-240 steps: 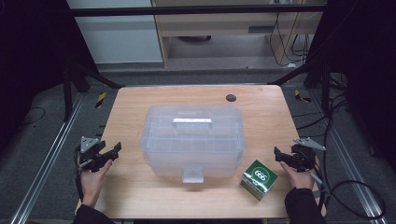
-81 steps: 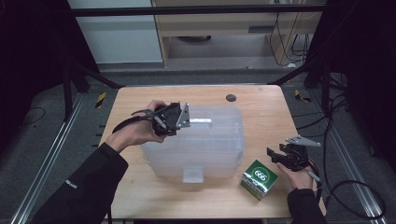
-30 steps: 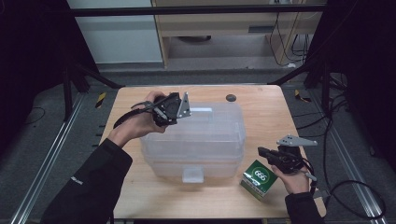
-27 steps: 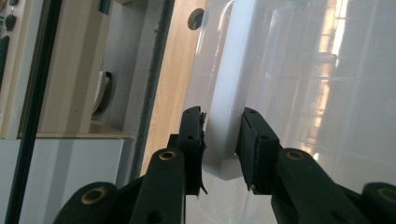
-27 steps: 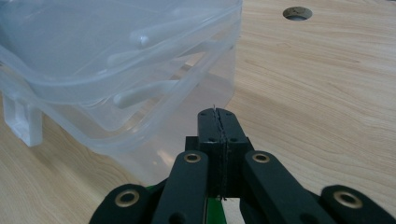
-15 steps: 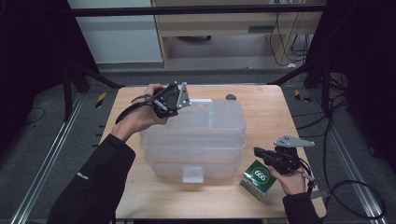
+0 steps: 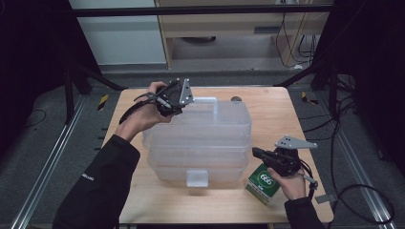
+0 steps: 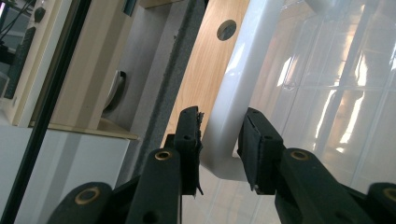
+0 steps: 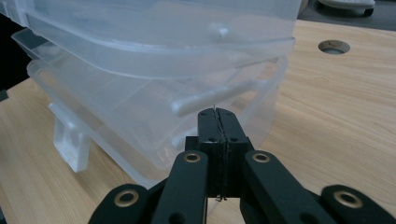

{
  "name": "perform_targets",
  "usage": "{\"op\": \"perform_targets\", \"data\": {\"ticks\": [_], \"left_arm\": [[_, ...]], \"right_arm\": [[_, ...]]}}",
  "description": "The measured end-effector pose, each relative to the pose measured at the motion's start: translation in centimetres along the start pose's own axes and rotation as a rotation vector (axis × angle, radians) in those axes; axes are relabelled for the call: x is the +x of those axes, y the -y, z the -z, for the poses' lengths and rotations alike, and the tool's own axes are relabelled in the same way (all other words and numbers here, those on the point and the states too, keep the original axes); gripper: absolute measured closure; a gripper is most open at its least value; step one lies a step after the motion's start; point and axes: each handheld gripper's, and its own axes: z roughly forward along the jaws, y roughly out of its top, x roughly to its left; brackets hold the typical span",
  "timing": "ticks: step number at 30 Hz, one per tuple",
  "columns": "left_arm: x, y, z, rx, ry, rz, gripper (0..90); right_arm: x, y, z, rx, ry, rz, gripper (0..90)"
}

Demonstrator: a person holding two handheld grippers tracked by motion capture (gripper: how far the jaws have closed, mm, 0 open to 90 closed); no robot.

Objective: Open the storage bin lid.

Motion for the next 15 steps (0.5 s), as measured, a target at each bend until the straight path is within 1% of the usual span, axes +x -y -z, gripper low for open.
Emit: {"op": "perform_targets", "data": {"ticks": [5,6,10,13,15], "left_arm": [[0.0,0.0,-0.1,-0.005,0.000,0.004,69.0],[0.0,0.1,-0.1,-0.006,0.002,0.002,69.0],[0.1,0.1,-0.1,-0.006,0.000,0.005,68.8],[0.2,0.1,-0.2,-0.011,0.005,0.012,68.6],[0.1,0.2,-0.2,-0.015,0.006,0.009,67.2]], "right_arm": [[0.4,-0.5,-0.2,-0.013,-0.009,0.009,89.9],[0.5,-0.7,-0.2,-0.024,-0.015,0.002,89.9],[0.5,-1.0,-0.2,-0.038,-0.029,-0.012,89.9],[0.6,-1.2,-0.4,-0.034,-0.030,-0.010,89.9],[0.7,-1.2,-0.4,-0.030,-0.027,-0.004,90.0]]}}
